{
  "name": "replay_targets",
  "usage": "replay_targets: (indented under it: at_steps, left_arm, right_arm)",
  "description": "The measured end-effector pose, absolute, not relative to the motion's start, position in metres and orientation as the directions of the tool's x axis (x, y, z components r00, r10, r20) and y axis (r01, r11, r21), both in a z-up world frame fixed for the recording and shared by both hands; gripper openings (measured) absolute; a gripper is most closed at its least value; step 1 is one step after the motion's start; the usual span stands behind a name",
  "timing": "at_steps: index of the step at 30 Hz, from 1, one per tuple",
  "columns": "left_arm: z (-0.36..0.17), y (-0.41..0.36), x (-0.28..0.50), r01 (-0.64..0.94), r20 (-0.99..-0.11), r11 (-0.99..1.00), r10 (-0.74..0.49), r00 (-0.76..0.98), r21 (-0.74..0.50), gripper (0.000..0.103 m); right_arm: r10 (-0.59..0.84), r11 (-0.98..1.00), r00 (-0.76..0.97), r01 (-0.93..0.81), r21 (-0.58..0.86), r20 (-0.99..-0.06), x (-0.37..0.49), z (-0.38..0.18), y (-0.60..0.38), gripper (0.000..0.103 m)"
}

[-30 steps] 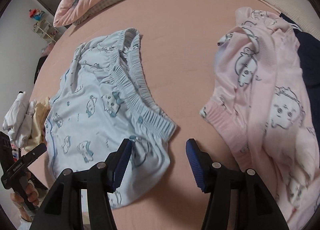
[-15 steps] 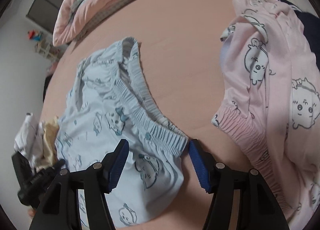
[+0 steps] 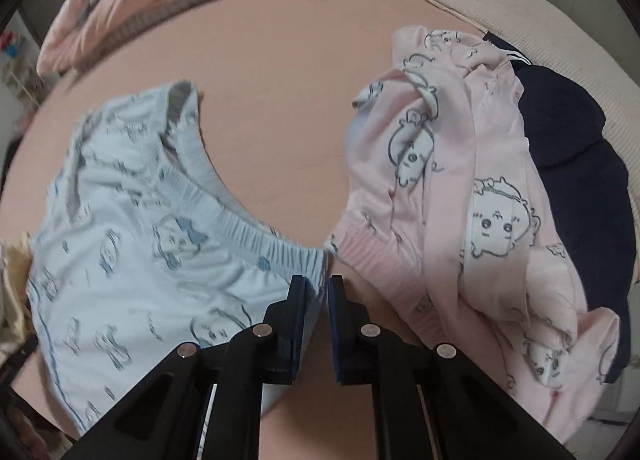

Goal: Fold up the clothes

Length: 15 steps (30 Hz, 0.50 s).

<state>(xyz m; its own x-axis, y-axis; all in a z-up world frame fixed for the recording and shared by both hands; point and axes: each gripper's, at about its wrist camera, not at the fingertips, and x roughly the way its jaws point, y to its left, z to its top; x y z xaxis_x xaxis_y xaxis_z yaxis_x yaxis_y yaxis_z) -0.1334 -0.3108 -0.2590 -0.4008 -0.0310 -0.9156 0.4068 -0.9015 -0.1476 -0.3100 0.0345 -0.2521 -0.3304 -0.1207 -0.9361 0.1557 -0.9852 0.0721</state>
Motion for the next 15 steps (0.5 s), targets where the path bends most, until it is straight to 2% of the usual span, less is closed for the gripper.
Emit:
replay_targets:
  at_steps: [4,6,7,8,9,10,11,12,15]
  left_arm:
    - [-0.251,-0.318,-0.14,0.363,-0.912,-0.902,0.075,-0.402,-0.234,0.012]
    - [-0.246,-0.318,-0.149,0.364,-0.915,-0.901,0.079,-0.396,-0.235,0.013]
    - [-0.243,-0.317,-0.154,0.361,-0.915,-0.905,0.071,-0.398,-0.227,0.015]
    - [-0.241,-0.315,-0.159,0.353,-0.916,-0.91,0.067,-0.395,-0.218,0.021]
    - [-0.239,-0.313,-0.164,0.346,-0.917,-0.914,0.064,-0.393,-0.212,0.032]
    - [-0.238,-0.311,-0.168,0.341,-0.918,-0.915,0.07,-0.391,-0.215,0.037]
    - [-0.238,-0.31,-0.173,0.337,-0.916,-0.914,0.08,-0.394,-0.225,0.045]
    - [-0.237,-0.309,-0.178,0.337,-0.913,-0.911,0.091,-0.399,-0.238,0.047]
    - [-0.238,-0.308,-0.193,0.357,-0.914,-0.896,0.113,-0.389,-0.263,0.048]
  right_arm:
    - [-0.132,-0.982,-0.316,0.17,0.08,-0.94,-0.31,-0.253,0.032,0.01]
    - [-0.14,-0.979,-0.305,0.187,0.085,-0.942,-0.312,-0.248,0.029,0.012]
    - [-0.145,-0.977,-0.298,0.193,0.09,-0.943,-0.313,-0.245,0.027,0.021]
    - [-0.153,-0.977,-0.293,0.191,0.099,-0.944,-0.315,-0.241,0.026,0.031]
    - [-0.16,-0.978,-0.294,0.18,0.109,-0.942,-0.318,-0.236,0.026,0.051]
    - [-0.167,-0.978,-0.296,0.17,0.12,-0.94,-0.32,-0.231,0.026,0.059]
    - [-0.182,-0.976,-0.306,0.17,0.135,-0.934,-0.322,-0.225,0.025,0.06]
    - [-0.195,-0.974,-0.311,0.176,0.146,-0.93,-0.325,-0.219,0.023,0.06]
    - [-0.229,-0.962,-0.306,0.215,0.167,-0.924,-0.332,-0.207,0.011,0.06]
